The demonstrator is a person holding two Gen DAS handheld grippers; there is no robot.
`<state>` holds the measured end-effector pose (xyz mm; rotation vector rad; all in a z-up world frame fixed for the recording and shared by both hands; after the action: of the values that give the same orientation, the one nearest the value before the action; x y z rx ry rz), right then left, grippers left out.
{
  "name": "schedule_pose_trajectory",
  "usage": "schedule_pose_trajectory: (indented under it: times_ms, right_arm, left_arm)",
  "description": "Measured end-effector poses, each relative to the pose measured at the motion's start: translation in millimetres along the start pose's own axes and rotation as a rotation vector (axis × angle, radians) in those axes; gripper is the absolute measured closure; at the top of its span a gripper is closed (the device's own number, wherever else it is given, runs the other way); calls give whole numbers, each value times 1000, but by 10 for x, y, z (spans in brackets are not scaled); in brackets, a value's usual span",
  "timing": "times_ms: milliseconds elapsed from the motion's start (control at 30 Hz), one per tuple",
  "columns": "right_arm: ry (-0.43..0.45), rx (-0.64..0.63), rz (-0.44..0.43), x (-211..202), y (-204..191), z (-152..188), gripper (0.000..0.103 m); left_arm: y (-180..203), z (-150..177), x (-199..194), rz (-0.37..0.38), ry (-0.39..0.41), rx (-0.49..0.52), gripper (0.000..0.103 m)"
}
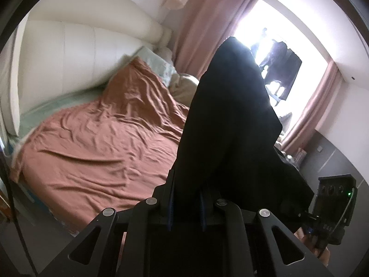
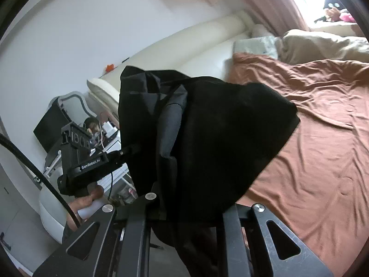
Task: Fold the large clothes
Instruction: 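Lift the black bundle with both grippers and carry it toward the bed's foot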
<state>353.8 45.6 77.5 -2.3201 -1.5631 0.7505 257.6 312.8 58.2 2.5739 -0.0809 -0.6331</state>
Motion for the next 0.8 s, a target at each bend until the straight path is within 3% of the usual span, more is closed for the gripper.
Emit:
schedule_pose_trajectory:
  times_ms: [200,567,800]
  right_arm:
    - [-41,-16,-46,764,-135,-225,92]
    - [-144,2,-167,2105,-274,-520,92]
    - [-208,69,-264,2790,-356,-606,92]
  left_arm:
    - [-607,-305,47,-38,15,-34,86]
    - [-1626,-874,56,-207,-8,-54,86]
    - [-2077,-1215,96,-314,-51,-49,86]
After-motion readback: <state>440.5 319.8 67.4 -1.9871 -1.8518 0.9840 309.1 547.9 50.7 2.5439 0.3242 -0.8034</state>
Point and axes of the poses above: each gripper's, at about its wrist camera, not at the fingertips, and x roughly the way its jaws point, y to its right, z to its underside, the point moved 9 cm from there along x, roughly the way its jaws point, and after that the axes turned 3 degrees about z, right-handed, at the moved point
